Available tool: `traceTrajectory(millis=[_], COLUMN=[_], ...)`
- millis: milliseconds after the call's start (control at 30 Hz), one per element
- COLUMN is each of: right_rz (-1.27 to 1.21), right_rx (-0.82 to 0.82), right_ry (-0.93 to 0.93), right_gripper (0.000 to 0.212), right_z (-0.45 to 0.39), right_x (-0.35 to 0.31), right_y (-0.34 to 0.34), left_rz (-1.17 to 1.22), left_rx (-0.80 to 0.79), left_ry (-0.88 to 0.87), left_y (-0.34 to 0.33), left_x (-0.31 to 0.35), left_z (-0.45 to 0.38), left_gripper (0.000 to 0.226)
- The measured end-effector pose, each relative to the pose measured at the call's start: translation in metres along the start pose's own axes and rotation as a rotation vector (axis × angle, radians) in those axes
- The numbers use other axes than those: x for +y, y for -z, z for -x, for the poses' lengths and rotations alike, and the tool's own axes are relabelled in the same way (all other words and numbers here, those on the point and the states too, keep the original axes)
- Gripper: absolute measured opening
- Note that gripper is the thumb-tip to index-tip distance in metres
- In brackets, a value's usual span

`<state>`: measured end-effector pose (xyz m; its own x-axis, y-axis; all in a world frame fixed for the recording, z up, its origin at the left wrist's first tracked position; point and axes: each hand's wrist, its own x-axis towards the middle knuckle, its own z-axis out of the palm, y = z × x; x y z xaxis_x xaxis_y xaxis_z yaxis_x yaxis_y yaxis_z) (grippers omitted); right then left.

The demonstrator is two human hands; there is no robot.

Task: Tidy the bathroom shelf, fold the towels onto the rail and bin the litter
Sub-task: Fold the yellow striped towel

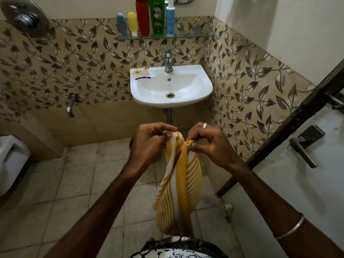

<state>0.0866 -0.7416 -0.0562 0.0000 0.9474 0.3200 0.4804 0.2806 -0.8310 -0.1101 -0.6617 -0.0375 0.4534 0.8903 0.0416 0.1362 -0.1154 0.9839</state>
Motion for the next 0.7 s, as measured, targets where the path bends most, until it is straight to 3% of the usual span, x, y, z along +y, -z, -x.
traceTrajectory(millis=[100,200,367,533,700], right_rz=[-0.104,-0.045,-0.019,-0.017,-0.219], right_rx=[-0.046,0.004,0.062,0.062,-0.051], right_ry=[-0.029,-0.022,-0.05,-0.045,-0.137], right_gripper=[0.008,0.012,0.015,0.014,0.036], right_z=[0.001,-0.003,-0.007,-0.013,-0.018], right_x=[-0.001,-0.002,-0.001,0.001,0.006], right_y=[-0.006,-0.012,-0.017,-0.021,-0.018], left_rz=[-0.025,-0.024,-0.045,-0.258,-0.412], left_rx=[-0.087,-0.198,-0.254,-0.155,-0.12], left_ry=[-0.03,-0.04,-0.002,-0.173,-0.334], left_y=[0.0,0.0,0.005,0.003,0.007], left_x=[0.002,0.002,0.0,0.004,0.01], left_z=[-0.001,0.003,0.007,0.013,0.011], left_gripper=[0.028,0.024,0.028,0.03,0.023])
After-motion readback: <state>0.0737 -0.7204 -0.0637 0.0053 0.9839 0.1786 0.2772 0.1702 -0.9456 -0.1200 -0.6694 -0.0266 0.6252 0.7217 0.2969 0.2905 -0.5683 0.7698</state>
